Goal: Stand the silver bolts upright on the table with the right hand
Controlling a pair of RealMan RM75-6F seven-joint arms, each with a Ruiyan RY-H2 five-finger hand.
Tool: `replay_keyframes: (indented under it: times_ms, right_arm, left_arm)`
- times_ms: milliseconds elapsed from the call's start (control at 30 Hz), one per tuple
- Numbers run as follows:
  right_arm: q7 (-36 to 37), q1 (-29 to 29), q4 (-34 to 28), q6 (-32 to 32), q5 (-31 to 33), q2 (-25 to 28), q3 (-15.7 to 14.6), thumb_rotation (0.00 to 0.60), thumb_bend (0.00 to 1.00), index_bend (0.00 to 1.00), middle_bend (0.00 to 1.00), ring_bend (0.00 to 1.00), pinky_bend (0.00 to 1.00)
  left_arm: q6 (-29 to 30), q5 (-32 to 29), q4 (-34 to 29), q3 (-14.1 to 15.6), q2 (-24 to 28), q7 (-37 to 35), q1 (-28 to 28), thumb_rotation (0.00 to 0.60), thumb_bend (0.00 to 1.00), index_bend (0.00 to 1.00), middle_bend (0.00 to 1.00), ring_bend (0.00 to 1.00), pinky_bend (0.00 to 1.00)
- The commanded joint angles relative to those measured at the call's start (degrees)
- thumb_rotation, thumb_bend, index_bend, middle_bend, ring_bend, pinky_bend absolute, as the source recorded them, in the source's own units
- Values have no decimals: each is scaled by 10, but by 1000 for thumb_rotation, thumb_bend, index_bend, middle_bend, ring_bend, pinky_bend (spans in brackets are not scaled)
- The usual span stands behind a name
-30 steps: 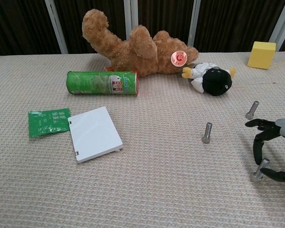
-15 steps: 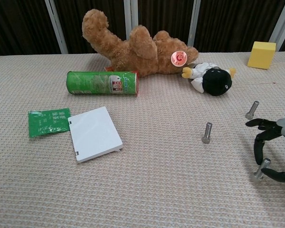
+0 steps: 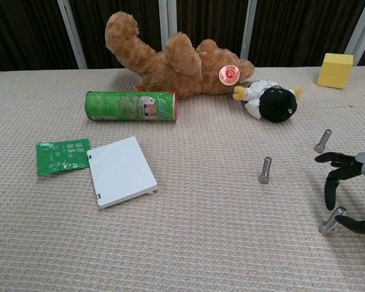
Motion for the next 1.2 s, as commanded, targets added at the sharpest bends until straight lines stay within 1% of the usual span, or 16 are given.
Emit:
replay_keyframes:
  times_ms: [33, 467, 833, 1000, 1200]
  right_arm:
    - [-2, 0, -2, 0, -1, 2, -1, 600, 394, 514, 3, 0, 64]
    - [-7, -3, -12, 1, -10, 11, -8, 600, 393, 503, 3, 0, 64]
    - [-14, -7, -32, 3, -23, 33, -18, 600, 393, 396, 0, 0, 61]
    - [-2, -19, -47, 21, -36, 63, -20, 600, 393, 338, 0, 0, 61]
    - [37, -47, -81, 48, -61, 142, -35, 600, 394, 276, 0, 0, 61]
  left_arm:
    - [0, 0, 0, 0, 0, 0, 0, 600, 117, 98, 72, 47, 184]
    - [-2, -1, 0, 0, 0, 1, -1, 600, 117, 98, 72, 47, 184]
    - [-1, -1, 1, -1, 1, -3, 0, 600, 117, 98, 72, 47, 184]
    - [-2, 0, 1, 0, 1, -4, -1, 600, 117, 98, 72, 47, 184]
    - [-1, 0, 1, 0, 1, -6, 0, 600, 117, 98, 71, 47, 184]
